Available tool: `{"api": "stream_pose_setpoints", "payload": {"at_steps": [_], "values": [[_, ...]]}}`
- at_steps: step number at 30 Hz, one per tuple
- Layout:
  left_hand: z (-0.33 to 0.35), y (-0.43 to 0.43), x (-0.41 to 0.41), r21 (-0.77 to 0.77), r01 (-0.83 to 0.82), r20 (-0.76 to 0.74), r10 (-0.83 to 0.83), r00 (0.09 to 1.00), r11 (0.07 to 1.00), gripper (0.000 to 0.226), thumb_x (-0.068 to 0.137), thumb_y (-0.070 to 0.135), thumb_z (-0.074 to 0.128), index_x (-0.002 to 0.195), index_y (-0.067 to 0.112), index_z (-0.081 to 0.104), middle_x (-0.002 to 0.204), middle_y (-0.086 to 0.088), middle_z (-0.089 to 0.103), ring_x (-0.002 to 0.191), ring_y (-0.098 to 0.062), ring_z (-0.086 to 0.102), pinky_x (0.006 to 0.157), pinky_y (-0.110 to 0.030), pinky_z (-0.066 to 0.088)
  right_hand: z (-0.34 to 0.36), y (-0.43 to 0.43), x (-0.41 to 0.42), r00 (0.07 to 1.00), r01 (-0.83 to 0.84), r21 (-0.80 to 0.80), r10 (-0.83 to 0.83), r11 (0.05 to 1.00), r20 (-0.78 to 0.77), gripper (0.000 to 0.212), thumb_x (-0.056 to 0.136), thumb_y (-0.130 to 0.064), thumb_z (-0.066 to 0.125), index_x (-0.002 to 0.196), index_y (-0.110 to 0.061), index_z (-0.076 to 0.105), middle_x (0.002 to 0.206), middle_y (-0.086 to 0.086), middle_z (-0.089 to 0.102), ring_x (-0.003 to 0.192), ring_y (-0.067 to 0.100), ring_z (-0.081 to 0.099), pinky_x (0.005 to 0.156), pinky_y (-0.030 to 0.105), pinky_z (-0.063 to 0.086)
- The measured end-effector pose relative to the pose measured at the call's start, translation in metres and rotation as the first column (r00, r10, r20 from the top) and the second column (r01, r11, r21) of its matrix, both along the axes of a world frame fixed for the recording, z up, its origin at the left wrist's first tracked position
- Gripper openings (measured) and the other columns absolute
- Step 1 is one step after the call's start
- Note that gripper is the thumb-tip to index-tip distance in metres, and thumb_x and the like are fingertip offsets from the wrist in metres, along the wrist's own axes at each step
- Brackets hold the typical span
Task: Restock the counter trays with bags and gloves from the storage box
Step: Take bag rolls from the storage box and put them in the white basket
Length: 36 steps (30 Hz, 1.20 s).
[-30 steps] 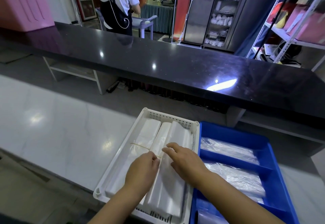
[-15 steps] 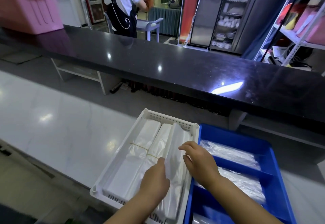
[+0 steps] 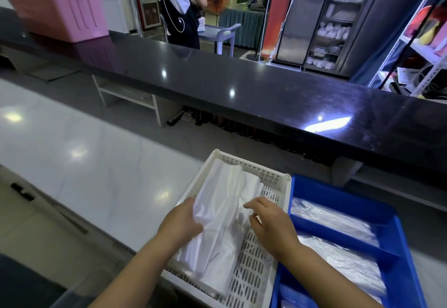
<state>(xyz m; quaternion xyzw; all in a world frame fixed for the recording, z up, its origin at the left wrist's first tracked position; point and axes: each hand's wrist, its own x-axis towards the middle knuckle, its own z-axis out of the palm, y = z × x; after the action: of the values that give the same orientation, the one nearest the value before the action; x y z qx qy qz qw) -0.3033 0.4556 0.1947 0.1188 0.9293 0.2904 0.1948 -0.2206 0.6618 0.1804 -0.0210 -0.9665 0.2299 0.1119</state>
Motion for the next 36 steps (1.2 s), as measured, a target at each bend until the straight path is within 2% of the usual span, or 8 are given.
{"api": "stream_pose_setpoints", "payload": {"at_steps": [4, 8, 12, 17, 25, 31, 33, 36], "values": [[-0.002, 0.002, -0.002, -0.104, 0.050, -0.089, -0.060, 0.994, 0.993, 0.042, 0.079, 0.015, 0.054, 0.119, 0.020, 0.042, 0.091, 0.000, 0.057, 0.077, -0.021, 0.057, 0.051, -0.024, 0.038, 0.003, -0.006, -0.010, 1.000, -0.013, 0.002, 0.013, 1.000, 0.023, 0.028, 0.090, -0.016, 0.050, 0.116, -0.024, 0.059, 0.116, -0.009, 0.059, 0.101, 0.009, 0.056, 0.083, 0.016, 0.039], [-0.003, 0.008, 0.014, -0.196, 0.087, -0.447, -0.168, 0.879, 0.977, 0.059, 0.087, 0.019, 0.056, 0.139, 0.012, 0.030, 0.136, -0.005, 0.044, 0.122, -0.022, 0.045, 0.098, -0.028, 0.040, 0.007, -0.018, -0.028, 0.998, -0.050, 0.074, 0.053, 0.996, -0.038, 0.034, 0.089, -0.012, 0.052, 0.122, -0.021, 0.056, 0.122, -0.003, 0.059, 0.113, 0.014, 0.053, 0.097, 0.025, 0.041], [-0.016, 0.017, 0.029, -0.297, 0.286, -0.258, -0.365, 0.894, 0.911, 0.058, 0.100, 0.032, 0.031, 0.149, 0.018, 0.003, 0.159, -0.001, 0.000, 0.146, -0.017, -0.005, 0.116, -0.030, -0.004, 0.006, -0.025, -0.057, 0.975, -0.159, 0.170, 0.128, 0.972, 0.181, 0.046, 0.098, -0.024, 0.037, 0.143, -0.018, 0.030, 0.153, 0.001, 0.029, 0.142, 0.017, 0.022, 0.116, 0.027, 0.010], [-0.033, 0.009, 0.030, -0.411, 0.367, -0.121, -0.449, 0.885, 0.834, 0.062, 0.099, 0.041, 0.026, 0.147, 0.026, -0.010, 0.157, 0.001, -0.017, 0.133, -0.008, -0.027, 0.111, -0.034, -0.017, -0.014, -0.013, -0.087, 0.862, -0.241, 0.277, 0.074, 0.930, 0.501, 0.062, 0.099, -0.044, 0.023, 0.149, -0.015, 0.001, 0.159, 0.004, -0.007, 0.146, 0.017, -0.011, 0.120, 0.037, -0.004], [-0.010, -0.016, 0.045, -0.364, 0.329, 0.050, -0.334, 0.941, 0.872, 0.070, 0.092, 0.028, 0.049, 0.149, 0.026, 0.007, 0.159, 0.000, -0.003, 0.146, -0.021, -0.002, 0.117, -0.034, 0.003, -0.019, -0.006, -0.100, 0.912, -0.110, 0.293, -0.021, 0.950, 0.410, 0.067, 0.096, -0.047, 0.027, 0.148, -0.009, 0.006, 0.159, 0.008, 0.001, 0.146, 0.022, -0.005, 0.120, 0.042, -0.001], [-0.009, -0.071, 0.075, -0.123, 0.038, -0.325, -0.077, 0.943, 0.992, 0.030, 0.088, 0.018, 0.055, 0.116, 0.023, 0.062, 0.118, 0.003, 0.064, 0.111, -0.018, 0.058, 0.092, -0.037, 0.049, 0.002, -0.050, -0.080, 0.978, -0.182, 0.301, 0.141, 0.936, 0.154, 0.042, 0.090, -0.024, 0.046, 0.131, -0.011, 0.048, 0.132, 0.009, 0.056, 0.121, 0.029, 0.049, 0.106, 0.041, 0.034], [-0.005, -0.093, 0.083, -0.095, 0.065, -0.494, -0.104, 0.863, 0.993, 0.020, 0.080, 0.014, 0.061, 0.097, 0.018, 0.070, 0.092, 0.000, 0.072, 0.085, -0.021, 0.066, 0.070, -0.036, 0.056, 0.012, -0.075, -0.068, 0.972, -0.222, 0.222, 0.198, 0.950, 0.123, 0.037, 0.092, -0.022, 0.047, 0.127, -0.015, 0.052, 0.127, 0.007, 0.060, 0.113, 0.028, 0.055, 0.094, 0.039, 0.043], [0.003, -0.138, 0.094, -0.082, -0.019, -0.573, -0.032, 0.819, 0.996, 0.012, 0.079, 0.014, 0.064, 0.090, 0.017, 0.070, 0.082, 0.001, 0.071, 0.074, -0.019, 0.064, 0.063, -0.032, 0.054, 0.025, -0.118, -0.052, 0.954, -0.300, 0.163, 0.296, 0.940, 0.045, 0.031, 0.093, -0.025, 0.047, 0.122, -0.021, 0.057, 0.120, 0.001, 0.065, 0.107, 0.022, 0.061, 0.085, 0.037, 0.053]]}}
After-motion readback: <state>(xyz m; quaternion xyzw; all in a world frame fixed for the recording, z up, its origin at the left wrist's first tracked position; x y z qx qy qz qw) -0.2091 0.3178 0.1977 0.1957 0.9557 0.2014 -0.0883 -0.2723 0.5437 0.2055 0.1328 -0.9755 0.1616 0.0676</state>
